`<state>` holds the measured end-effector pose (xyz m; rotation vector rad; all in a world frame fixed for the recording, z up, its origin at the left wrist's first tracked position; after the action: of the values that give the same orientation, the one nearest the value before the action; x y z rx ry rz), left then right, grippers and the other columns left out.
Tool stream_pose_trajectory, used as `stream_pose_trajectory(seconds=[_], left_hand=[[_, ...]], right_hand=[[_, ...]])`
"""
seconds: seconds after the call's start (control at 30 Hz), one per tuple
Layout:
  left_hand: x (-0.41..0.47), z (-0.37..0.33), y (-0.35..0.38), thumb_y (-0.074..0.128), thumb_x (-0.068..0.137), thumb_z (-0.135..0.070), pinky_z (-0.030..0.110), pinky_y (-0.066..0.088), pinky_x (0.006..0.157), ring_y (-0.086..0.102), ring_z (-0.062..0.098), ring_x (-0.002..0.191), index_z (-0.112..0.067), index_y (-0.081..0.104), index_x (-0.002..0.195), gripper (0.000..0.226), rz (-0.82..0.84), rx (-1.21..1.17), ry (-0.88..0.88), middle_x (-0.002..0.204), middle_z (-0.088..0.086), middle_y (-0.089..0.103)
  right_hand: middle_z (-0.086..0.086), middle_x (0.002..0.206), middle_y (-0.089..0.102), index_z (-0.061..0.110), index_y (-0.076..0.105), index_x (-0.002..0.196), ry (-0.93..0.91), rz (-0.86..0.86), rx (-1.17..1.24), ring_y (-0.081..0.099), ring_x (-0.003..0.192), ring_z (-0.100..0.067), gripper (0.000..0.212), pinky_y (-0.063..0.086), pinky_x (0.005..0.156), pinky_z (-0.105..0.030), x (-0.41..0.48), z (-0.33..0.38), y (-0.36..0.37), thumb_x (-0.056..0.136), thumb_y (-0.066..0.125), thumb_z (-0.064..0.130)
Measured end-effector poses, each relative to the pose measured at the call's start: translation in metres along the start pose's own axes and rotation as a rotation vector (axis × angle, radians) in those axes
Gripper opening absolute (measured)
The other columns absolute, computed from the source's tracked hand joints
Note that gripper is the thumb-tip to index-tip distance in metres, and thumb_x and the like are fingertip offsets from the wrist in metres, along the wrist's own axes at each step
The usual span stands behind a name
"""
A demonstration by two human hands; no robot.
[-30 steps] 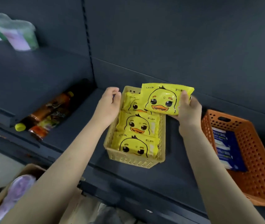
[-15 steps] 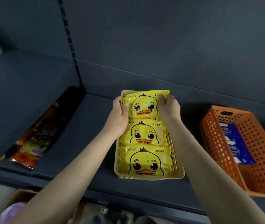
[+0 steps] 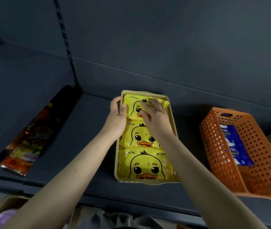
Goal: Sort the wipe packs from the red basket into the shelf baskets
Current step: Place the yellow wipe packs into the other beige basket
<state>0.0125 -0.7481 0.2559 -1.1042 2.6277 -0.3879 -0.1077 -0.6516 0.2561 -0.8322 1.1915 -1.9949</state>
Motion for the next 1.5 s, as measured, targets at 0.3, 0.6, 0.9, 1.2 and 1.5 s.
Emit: stream_pose_trajectory(seconds=[0.3, 0.6, 0.9, 1.2, 1.5], left_hand=[[0.001, -0.001, -0.004, 0.022, 0.105, -0.040, 0.038, 0.052, 0.066, 0.065, 0.033, 0.087, -0.029, 0.024, 0.142, 0.039, 0.017, 0.091, 0.024, 0.101, 0.014, 0.065], [0.004, 0.001, -0.003, 0.022, 0.105, -0.039, 0.022, 0.049, 0.063, 0.059, 0.005, 0.075, -0.027, 0.019, 0.146, 0.043, 0.032, -0.003, 0.023, 0.090, -0.018, 0.052], [0.004, 0.001, -0.002, 0.023, 0.105, -0.037, 0.019, 0.046, 0.065, 0.052, -0.002, 0.071, -0.028, 0.022, 0.145, 0.041, 0.009, -0.059, 0.026, 0.086, -0.022, 0.049], [0.006, 0.001, -0.003, 0.023, 0.105, -0.038, 0.030, 0.048, 0.068, 0.054, 0.010, 0.074, -0.029, 0.019, 0.146, 0.042, 0.020, -0.008, 0.035, 0.086, -0.016, 0.050], [-0.010, -0.038, -0.028, 0.044, 0.100, -0.034, 0.040, 0.040, 0.100, 0.049, 0.030, 0.124, -0.016, 0.044, 0.138, 0.042, 0.014, 0.469, 0.128, 0.138, 0.010, 0.051]], right_hand=[[0.010, 0.162, 0.006, 0.048, 0.021, 0.148, -0.041, 0.188, -0.165, -0.007, 0.149, -0.022, 0.046, -0.009, 0.117, -0.040, 0.011, -0.003, 0.011, 0.102, 0.024, 0.047], [0.001, 0.162, 0.011, 0.035, 0.032, 0.148, 0.081, 0.133, 0.031, 0.000, 0.150, -0.023, 0.047, 0.006, 0.122, -0.043, -0.004, -0.001, -0.013, 0.102, 0.037, 0.040], [0.004, 0.154, -0.037, 0.044, -0.013, 0.149, 0.066, 0.290, -0.147, -0.040, 0.137, -0.022, 0.061, -0.017, 0.113, -0.039, -0.029, 0.005, 0.018, 0.099, 0.019, 0.057], [0.006, 0.158, -0.027, 0.044, -0.005, 0.151, 0.066, 0.323, -0.128, -0.028, 0.143, -0.022, 0.059, -0.010, 0.115, -0.041, -0.025, 0.006, 0.007, 0.100, 0.023, 0.053], [-0.001, 0.133, 0.059, 0.020, 0.054, 0.135, 0.114, 0.003, 0.114, 0.055, 0.120, -0.019, 0.038, 0.037, 0.089, -0.021, -0.068, -0.002, -0.113, 0.099, 0.050, 0.031]])
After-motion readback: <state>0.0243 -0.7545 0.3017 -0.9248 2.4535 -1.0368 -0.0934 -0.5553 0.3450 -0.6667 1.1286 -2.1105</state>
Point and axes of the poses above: each hand's wrist, its own x-axis towards the middle knuckle, its own y-axis out of the palm, z = x × y, the point moved 2 cm from there along x, towards the middle knuckle
